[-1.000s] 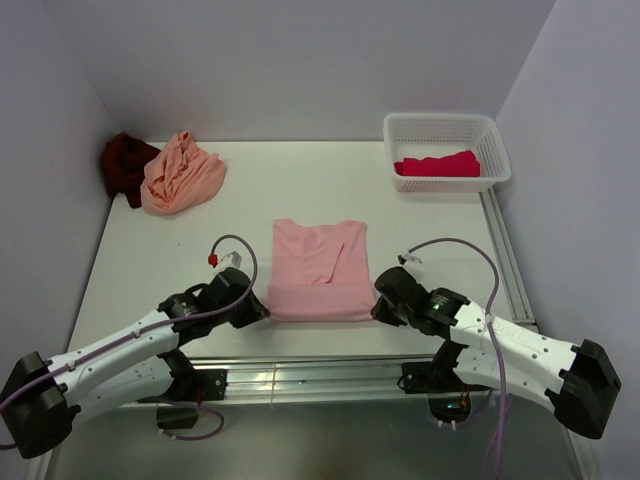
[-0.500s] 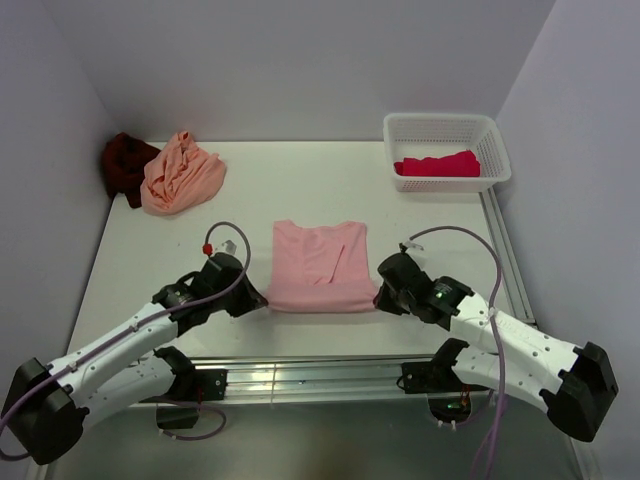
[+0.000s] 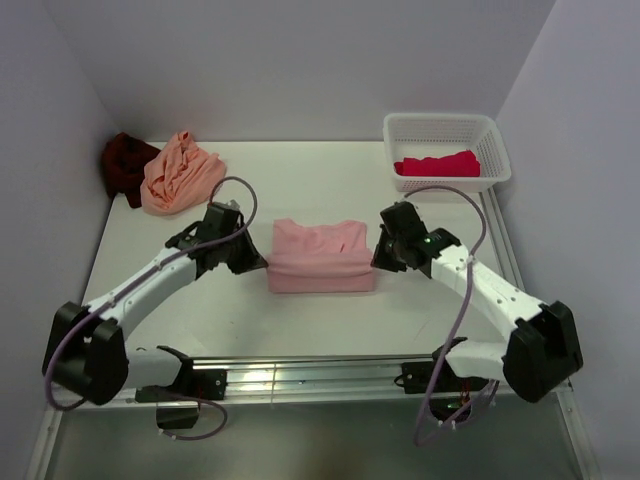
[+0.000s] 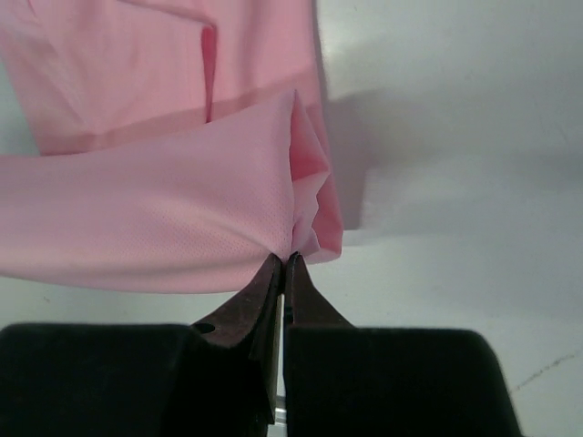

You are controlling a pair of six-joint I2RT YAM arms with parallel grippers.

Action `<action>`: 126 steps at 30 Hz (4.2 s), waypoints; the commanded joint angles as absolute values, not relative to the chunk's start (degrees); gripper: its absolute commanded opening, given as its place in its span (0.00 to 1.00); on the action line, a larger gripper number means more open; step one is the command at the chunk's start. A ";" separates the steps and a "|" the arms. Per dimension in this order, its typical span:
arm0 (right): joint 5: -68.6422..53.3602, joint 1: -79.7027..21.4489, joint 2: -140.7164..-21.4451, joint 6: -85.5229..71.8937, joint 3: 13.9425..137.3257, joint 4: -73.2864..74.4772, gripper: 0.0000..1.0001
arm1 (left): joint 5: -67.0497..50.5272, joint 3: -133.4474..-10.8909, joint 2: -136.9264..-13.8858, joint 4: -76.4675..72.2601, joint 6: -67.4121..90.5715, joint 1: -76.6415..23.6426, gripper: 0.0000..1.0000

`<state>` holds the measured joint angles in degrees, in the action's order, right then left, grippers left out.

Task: Roll the t-shirts
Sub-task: Roll the tshirt

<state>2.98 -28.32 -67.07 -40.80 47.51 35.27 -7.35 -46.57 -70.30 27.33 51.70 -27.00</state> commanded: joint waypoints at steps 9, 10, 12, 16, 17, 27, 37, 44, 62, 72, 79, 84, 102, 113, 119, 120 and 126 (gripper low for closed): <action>-1.23 -23.12 -80.43 -35.07 56.60 30.58 0.00 | -11.25 -54.76 -82.80 21.71 45.79 -20.21 0.00; -2.01 -23.12 -80.07 -35.07 56.60 30.76 0.00 | -10.90 -54.23 -81.84 22.23 45.97 -20.21 0.00; -3.60 -23.20 -77.97 -35.33 55.90 30.68 0.00 | -10.64 -53.53 -78.41 23.64 46.14 -20.21 0.00; -7.29 -23.55 -72.52 -37.26 50.47 29.88 0.00 | -11.42 -48.28 -70.94 24.96 47.28 -20.48 0.00; -7.73 -23.90 -71.29 -37.87 49.23 29.71 0.00 | -11.60 -46.77 -67.80 25.05 48.33 -20.91 0.00; -3.08 -35.76 -56.96 -48.41 31.22 26.99 0.00 | -9.23 -24.54 -55.29 19.60 57.38 -30.93 0.00; -1.58 -40.51 -47.55 -51.95 22.06 27.77 0.09 | -7.91 -17.48 -50.01 19.51 60.38 -32.87 0.00; -1.41 -42.19 -48.25 -52.47 21.36 27.42 0.07 | -7.47 -18.11 -51.42 19.60 60.03 -32.96 0.00; -2.55 -42.19 -51.75 -50.80 26.19 32.25 0.00 | -9.84 -21.53 -50.09 22.76 60.29 -32.96 0.00; 3.34 -42.28 -45.63 -51.94 22.35 26.84 0.00 | -7.56 -19.97 -48.70 19.17 60.73 -32.96 0.00; 8.70 -42.45 -39.63 -53.88 17.31 23.11 0.00 | -1.94 -16.43 -45.61 16.52 63.89 -36.03 0.00; 6.06 -42.71 -44.38 -54.05 18.98 25.58 0.00 | -2.55 -17.67 -48.07 19.60 64.42 -37.18 0.00; 2.19 -43.24 -48.17 -51.24 23.03 29.35 0.25 | -0.96 -21.71 -47.30 25.40 65.30 -39.90 0.01; 4.20 -46.49 -39.64 -40.27 29.07 28.75 0.89 | 0.71 -23.73 -51.06 27.16 64.34 -38.76 0.00; 11.41 -57.99 -47.89 -30.77 37.08 25.76 0.93 | -1.75 -23.20 -48.61 26.28 64.69 -37.88 0.01; 14.04 -60.01 -50.16 -29.72 37.87 25.23 0.94 | -2.54 -23.38 -47.99 26.37 64.25 -37.01 0.01; 23.36 -74.51 -58.25 -17.60 40.34 19.61 0.94 | -5.80 -24.08 -47.98 27.51 61.70 -33.58 0.00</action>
